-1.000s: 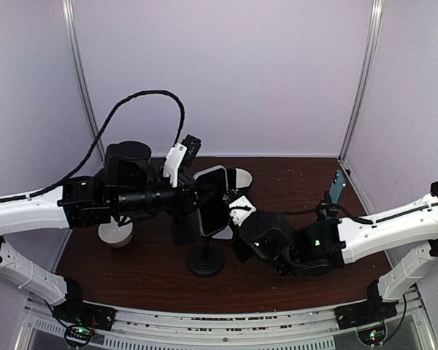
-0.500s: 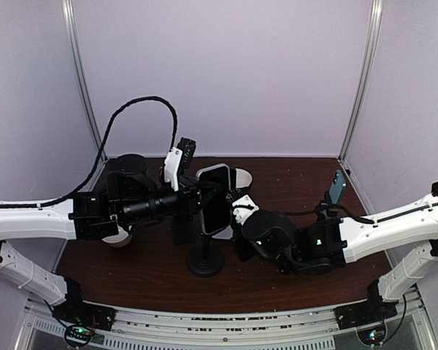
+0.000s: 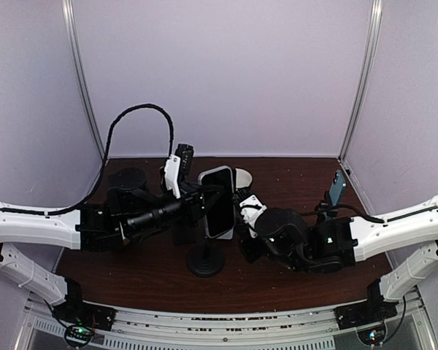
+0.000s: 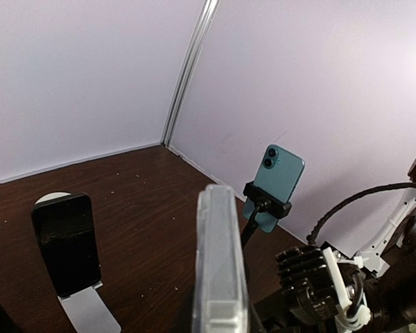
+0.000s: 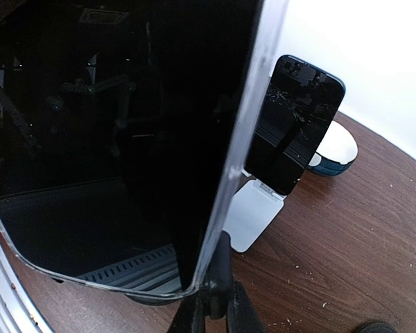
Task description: Place the phone on the phone stand
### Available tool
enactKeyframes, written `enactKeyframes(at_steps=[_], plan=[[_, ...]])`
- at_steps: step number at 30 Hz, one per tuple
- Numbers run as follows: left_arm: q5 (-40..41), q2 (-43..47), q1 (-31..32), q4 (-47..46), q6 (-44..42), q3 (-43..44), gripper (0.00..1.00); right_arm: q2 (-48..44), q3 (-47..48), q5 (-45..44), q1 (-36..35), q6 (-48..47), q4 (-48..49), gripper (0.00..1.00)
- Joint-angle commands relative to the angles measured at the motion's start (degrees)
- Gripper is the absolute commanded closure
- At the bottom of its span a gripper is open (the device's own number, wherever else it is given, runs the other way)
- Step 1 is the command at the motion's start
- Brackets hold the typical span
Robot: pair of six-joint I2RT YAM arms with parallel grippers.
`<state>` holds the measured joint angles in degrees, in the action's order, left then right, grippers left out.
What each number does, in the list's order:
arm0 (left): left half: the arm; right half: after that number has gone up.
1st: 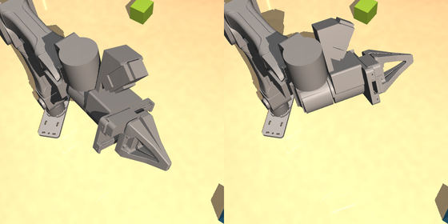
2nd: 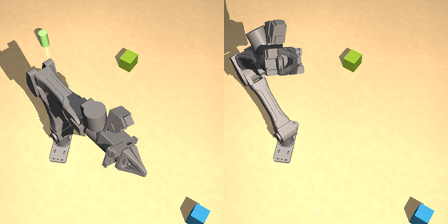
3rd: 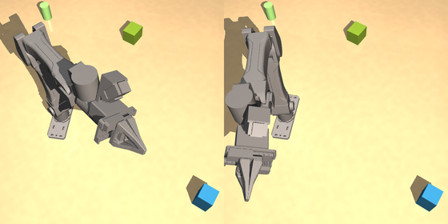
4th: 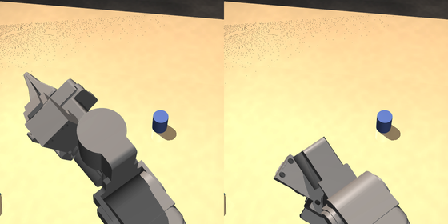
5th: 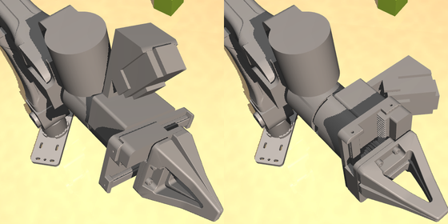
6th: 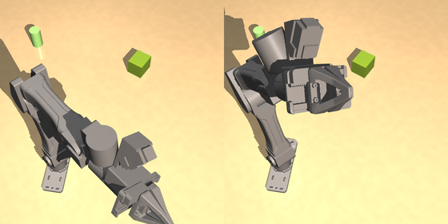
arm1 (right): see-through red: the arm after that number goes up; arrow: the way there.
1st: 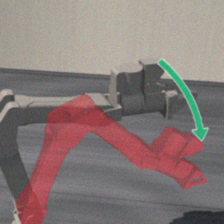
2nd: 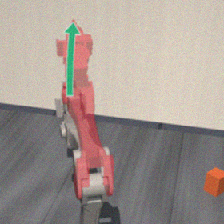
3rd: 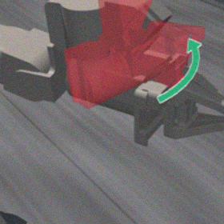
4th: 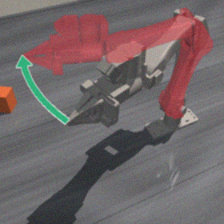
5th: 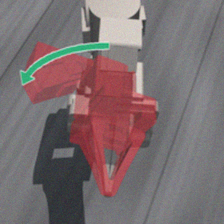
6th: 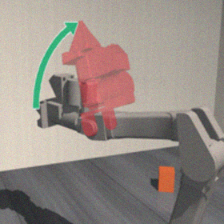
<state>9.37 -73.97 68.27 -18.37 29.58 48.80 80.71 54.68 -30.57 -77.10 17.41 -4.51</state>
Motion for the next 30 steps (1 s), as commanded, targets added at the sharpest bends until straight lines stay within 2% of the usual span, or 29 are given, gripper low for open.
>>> enactKeyframes(at_steps=[1,7,12,16,21,25,30], plan=[[-20.71,-13.53,9.38,30.91,7.78,-8.85,1.0,-5.35,4.77,5.72,1.54,2.63,28.76,1.0],[-19.87,-16.08,10.53,32.87,7.01,-7.27,1.0,-3.62,4.44,6.57,1.97,3.68,27.83,1.0],[-15.4,-14.08,10.92,42.33,4.22,-4.29,1.0,0.58,10.01,8.25,3.87,3.11,26.79,1.0],[-14.34,-12.46,10.92,44.14,3.77,-5.07,1.0,2.06,11.91,8.35,5.21,3.04,28.64,1.0],[-13.38,-9.97,10.92,42.47,5.33,-7.61,1.0,1.68,8.55,9.08,7.54,3.52,30.46,1.0],[-12.58,-8.74,11.19,42.17,5.1,-9.13,1.0,-0.32,5.46,14.56,9.86,0.65,30.74,1.0],[-11.67,-9.09,11.64,43.88,3.1,-8.36,1.0,-1.03,4.24,16.4,11.06,-3.42,28.86,1.0]])
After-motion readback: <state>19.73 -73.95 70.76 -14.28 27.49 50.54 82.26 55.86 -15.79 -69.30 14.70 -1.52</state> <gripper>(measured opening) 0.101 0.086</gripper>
